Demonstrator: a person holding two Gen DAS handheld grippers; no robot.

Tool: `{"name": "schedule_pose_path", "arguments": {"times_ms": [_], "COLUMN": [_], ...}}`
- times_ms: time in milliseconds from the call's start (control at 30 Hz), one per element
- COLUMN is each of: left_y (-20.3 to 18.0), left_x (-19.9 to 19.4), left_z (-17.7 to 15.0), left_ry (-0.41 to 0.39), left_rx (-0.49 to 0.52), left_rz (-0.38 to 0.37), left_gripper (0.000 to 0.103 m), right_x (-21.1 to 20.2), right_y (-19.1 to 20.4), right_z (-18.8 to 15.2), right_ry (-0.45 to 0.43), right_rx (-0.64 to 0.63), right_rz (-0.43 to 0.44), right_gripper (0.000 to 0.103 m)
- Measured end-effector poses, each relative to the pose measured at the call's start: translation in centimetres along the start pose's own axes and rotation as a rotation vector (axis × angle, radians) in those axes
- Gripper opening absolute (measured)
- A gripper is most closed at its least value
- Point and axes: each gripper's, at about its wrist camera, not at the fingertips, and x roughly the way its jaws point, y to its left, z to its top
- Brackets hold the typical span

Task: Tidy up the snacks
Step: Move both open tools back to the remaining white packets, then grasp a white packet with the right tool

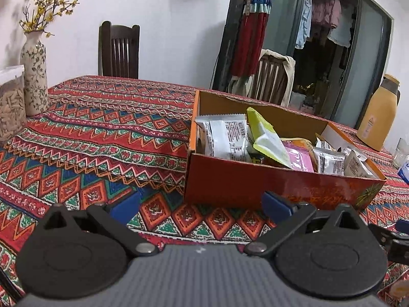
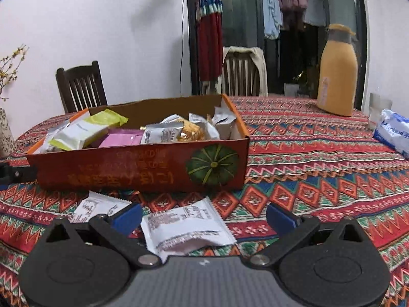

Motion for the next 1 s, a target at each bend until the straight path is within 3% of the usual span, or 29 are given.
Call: {"name": "schedule_pose_path", "arguments": {"times_ms": [333, 500, 633, 700, 767, 900, 933, 1000], "left_y": [0.1, 0.1, 0.1, 0.2, 0.2, 0.0, 0.0, 0.0], "left_x": [-0.2, -0.4, -0.5, -0.5, -0.5, -0.3, -0.3, -0.4], "left_z": [0.0, -0.1, 0.0, -0.1, -0.1, -0.1, -0.2, -0.2], "left_ry": [-0.003, -0.012, -0.014, -0.017, -0.016, -0.009, -0.011, -0.014], "left_rx": [-0.011, -0.014, -0.019, -0.024, -0.022, -0.016, -0.015, -0.012], "left_rz": [-0.018, -0.026, -0.025, -0.028, -0.028, -0.029, -0.029, -0.03], "left_gripper": [0.103, 0.103, 0.103, 0.103, 0.103, 0.103, 0.103, 0.103], "right_x": [3.1, 4.3, 4.2, 4.0, 3.5, 2.5, 2.2, 1.9], "right_y": [2.6, 0.5, 0.4, 0.4, 0.4, 0.0, -0.2, -0.8], "right_z": [0.0, 0.4, 0.2, 0.2, 0.0, -0.4, -0.4, -0.4], "right_ry": [0.106, 0.162, 0.16, 0.148, 0.127, 0.088, 0.079, 0.063], "right_rx": [-0.186, -0.098, -0.113, -0.113, -0.117, -0.11, -0.095, -0.052], "right_rz": [0.006, 0.085, 0.099, 0.105, 0.121, 0.148, 0.159, 0.177], "right_gripper": [0.103, 0.103, 0.103, 0.096, 0.077, 0.056, 0.047, 0.046]}}
